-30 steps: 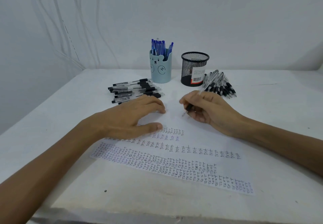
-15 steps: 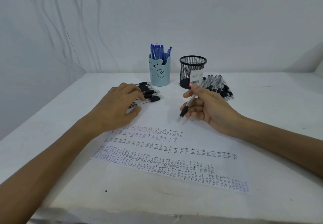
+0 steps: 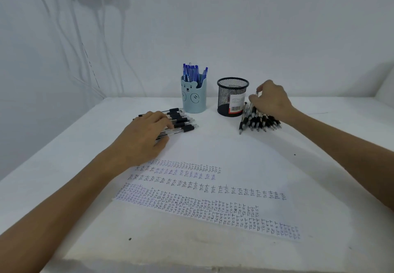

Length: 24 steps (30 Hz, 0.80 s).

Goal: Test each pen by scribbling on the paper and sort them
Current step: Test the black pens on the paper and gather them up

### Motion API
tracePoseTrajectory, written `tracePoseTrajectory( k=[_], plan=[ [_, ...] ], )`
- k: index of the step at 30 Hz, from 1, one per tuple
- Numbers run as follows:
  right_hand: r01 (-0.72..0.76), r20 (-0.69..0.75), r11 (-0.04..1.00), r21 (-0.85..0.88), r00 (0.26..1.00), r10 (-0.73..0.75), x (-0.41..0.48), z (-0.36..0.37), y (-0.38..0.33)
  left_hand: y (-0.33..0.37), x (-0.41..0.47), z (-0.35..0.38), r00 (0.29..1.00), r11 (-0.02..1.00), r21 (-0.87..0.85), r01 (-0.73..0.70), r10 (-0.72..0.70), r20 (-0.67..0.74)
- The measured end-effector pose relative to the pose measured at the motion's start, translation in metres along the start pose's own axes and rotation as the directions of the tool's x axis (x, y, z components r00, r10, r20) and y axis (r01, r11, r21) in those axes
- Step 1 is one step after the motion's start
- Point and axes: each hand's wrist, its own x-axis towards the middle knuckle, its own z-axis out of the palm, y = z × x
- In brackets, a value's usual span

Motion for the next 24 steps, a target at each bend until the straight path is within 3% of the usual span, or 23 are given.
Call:
tracePoseTrajectory(
  k=[12, 18, 24],
  plan=[
    [-0.035, 0.001, 0.98, -0.194, 0.999, 0.036, -0.001, 0.006, -0.009, 0.001, 0.0, -0.003, 0.997, 0.995, -0.062, 0.074, -0.074, 0.001],
    [0.072, 0.003, 0.916, -0.396, 0.997, -0.077, -0.014, -0.013, -0.026, 0.012, 0.004, -0.013, 0.992, 0.99, 0.06, 0.129, -0.128, -0.013],
    [0.227, 0.03, 0.762, -0.607, 0.964, -0.264, -0.051, -0.011, -0.053, 0.026, 0.003, -0.016, 0.995, 0.995, 0.084, 0.045, -0.038, -0.087]
  ],
)
